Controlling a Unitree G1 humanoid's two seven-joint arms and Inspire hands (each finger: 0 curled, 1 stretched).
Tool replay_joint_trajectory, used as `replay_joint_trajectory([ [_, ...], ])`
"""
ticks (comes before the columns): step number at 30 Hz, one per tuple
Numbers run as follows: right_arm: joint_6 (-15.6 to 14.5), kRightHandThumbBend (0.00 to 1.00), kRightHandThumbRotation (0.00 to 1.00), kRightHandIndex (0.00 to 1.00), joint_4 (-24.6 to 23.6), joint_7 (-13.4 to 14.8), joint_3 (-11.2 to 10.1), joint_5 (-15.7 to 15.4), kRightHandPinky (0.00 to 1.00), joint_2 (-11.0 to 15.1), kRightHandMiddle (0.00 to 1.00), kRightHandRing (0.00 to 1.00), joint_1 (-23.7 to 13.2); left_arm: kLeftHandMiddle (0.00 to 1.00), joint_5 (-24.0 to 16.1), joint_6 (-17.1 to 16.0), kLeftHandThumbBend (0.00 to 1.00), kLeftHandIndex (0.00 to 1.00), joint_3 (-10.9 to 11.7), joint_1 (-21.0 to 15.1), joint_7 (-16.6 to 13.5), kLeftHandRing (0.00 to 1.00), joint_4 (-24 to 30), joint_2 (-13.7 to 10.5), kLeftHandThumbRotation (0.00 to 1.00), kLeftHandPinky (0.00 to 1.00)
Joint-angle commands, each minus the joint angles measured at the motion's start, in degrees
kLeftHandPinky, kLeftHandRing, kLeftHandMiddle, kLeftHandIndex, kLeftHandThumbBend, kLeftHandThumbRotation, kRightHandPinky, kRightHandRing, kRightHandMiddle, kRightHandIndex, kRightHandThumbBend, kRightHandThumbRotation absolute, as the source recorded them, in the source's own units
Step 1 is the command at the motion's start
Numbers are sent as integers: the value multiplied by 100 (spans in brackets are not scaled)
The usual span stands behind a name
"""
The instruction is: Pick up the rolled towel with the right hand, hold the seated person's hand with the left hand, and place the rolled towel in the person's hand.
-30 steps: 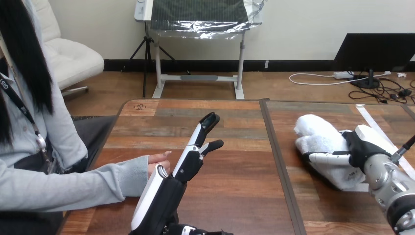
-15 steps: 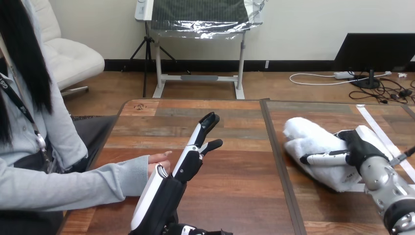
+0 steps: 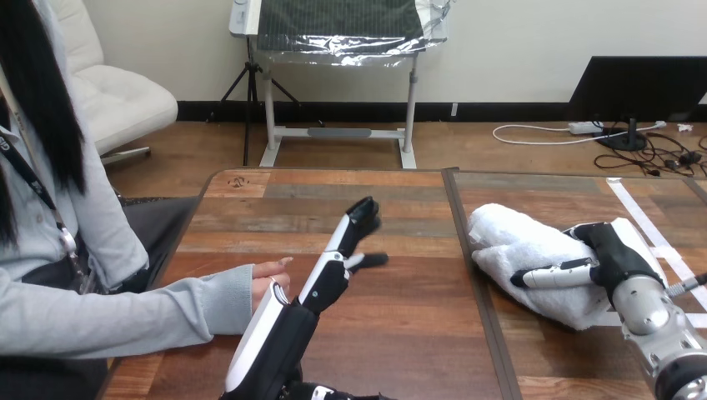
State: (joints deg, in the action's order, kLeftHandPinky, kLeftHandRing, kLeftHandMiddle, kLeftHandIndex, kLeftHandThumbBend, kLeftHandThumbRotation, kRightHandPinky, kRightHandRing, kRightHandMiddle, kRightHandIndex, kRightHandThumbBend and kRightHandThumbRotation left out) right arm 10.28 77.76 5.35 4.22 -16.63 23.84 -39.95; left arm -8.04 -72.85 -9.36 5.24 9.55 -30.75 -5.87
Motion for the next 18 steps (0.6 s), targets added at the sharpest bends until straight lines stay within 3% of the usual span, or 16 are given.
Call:
replay_joint_trajectory([
  [1,200,81,0,54,-38,-90,-184,176,38,-295,55,48,94,99,33,51,100,100,48,-195,-36,92,299,-80,76,75],
  [7,480,82,0,53,-72,-79,-408,413,33,-355,51,42,116,99,147,244,100,100,-59,-165,52,92,397,-183,74,74],
  [10,649,82,0,53,-88,-35,-451,454,32,-373,49,40,135,99,402,336,100,100,-197,-150,154,93,440,-238,70,75],
  [18,1012,83,0,52,-130,-113,-747,741,32,-483,47,38,151,98,351,394,100,100,-134,-141,151,92,518,-271,68,75],
])
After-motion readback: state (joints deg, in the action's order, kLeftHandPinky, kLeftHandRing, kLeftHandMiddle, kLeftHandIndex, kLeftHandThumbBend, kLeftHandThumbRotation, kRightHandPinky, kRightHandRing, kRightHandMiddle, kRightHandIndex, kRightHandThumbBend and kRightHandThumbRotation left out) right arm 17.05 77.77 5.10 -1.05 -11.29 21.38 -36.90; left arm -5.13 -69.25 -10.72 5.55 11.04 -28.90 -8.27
